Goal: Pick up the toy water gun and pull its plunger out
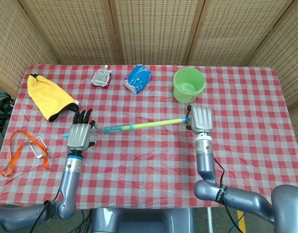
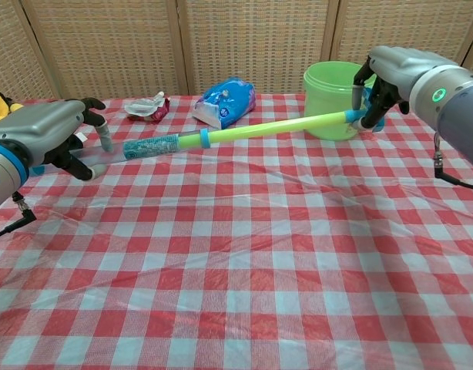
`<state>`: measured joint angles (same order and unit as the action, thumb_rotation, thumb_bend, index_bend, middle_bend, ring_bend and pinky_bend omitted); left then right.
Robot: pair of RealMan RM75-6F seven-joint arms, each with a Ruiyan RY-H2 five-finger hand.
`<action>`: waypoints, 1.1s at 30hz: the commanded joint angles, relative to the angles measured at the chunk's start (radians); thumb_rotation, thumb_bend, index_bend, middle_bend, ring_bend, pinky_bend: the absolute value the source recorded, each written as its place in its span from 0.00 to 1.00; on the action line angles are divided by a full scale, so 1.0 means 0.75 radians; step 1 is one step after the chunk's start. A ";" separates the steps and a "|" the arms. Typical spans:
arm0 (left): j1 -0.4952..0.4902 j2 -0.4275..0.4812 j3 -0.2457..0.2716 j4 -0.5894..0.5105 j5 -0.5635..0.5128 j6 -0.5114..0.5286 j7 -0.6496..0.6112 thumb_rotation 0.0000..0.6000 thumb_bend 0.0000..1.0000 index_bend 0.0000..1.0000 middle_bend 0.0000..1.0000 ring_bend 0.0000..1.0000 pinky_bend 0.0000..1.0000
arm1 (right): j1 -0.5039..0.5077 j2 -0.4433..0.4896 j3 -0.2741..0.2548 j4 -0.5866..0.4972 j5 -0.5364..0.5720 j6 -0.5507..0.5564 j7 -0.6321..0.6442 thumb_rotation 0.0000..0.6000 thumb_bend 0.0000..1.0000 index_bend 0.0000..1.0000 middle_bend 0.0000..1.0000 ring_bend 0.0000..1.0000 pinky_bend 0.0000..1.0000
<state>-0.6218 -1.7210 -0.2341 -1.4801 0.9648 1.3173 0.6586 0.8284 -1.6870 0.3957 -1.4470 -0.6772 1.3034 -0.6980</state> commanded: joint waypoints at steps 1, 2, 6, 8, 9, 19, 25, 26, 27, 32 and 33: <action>0.004 0.009 0.001 0.003 0.001 -0.006 -0.007 1.00 0.54 0.55 0.00 0.00 0.00 | -0.003 0.004 0.005 0.010 0.005 0.009 -0.008 1.00 0.54 0.80 1.00 0.98 0.74; 0.006 0.013 0.001 0.005 0.001 -0.008 -0.010 1.00 0.54 0.55 0.00 0.00 0.00 | -0.005 0.006 0.006 0.012 0.006 0.011 -0.009 1.00 0.54 0.80 1.00 0.98 0.74; 0.014 0.028 0.006 0.011 0.002 -0.016 -0.017 1.00 0.54 0.55 0.00 0.00 0.00 | -0.015 0.019 0.017 0.022 0.024 0.016 -0.014 1.00 0.54 0.80 1.00 0.98 0.74; 0.018 0.035 0.010 0.015 0.005 -0.017 -0.018 1.00 0.54 0.55 0.00 0.00 0.00 | -0.020 0.027 0.024 0.024 0.035 0.015 -0.014 1.00 0.54 0.80 1.00 0.98 0.74; 0.020 0.040 0.010 0.016 0.006 -0.019 -0.021 1.00 0.54 0.55 0.00 0.00 0.00 | -0.024 0.033 0.028 0.025 0.040 0.015 -0.013 1.00 0.54 0.80 1.00 0.98 0.74; 0.033 0.082 0.019 -0.008 0.025 -0.031 -0.035 1.00 0.54 0.55 0.00 0.00 0.00 | -0.056 0.081 0.042 0.036 0.064 0.023 -0.013 1.00 0.54 0.80 1.00 0.98 0.74; 0.026 0.085 0.021 -0.021 0.030 -0.042 -0.018 1.00 0.54 0.55 0.00 0.00 0.00 | -0.082 0.112 0.040 0.031 0.070 0.023 -0.003 1.00 0.54 0.80 1.00 0.98 0.74; 0.024 0.082 0.022 -0.023 0.034 -0.041 -0.012 1.00 0.54 0.55 0.00 0.00 0.00 | -0.087 0.117 0.039 0.033 0.073 0.022 -0.003 1.00 0.54 0.80 1.00 0.98 0.74; 0.022 0.079 0.023 -0.024 0.037 -0.041 -0.008 1.00 0.54 0.55 0.00 0.00 0.00 | -0.091 0.120 0.036 0.035 0.075 0.021 -0.003 1.00 0.54 0.80 1.00 0.98 0.74; 0.009 0.066 0.031 -0.032 0.044 -0.057 0.009 1.00 0.42 0.52 0.00 0.00 0.00 | -0.115 0.135 0.022 0.043 0.082 0.013 0.005 1.00 0.54 0.80 1.00 0.98 0.74; 0.006 0.061 0.033 -0.033 0.045 -0.060 0.014 1.00 0.38 0.51 0.00 0.00 0.00 | -0.121 0.138 0.019 0.045 0.085 0.010 0.009 1.00 0.54 0.80 1.00 0.98 0.74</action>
<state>-0.6151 -1.6728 -0.2108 -1.5040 0.9977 1.2741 0.6668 0.7397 -1.5853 0.4119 -1.4144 -0.6150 1.3124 -0.6930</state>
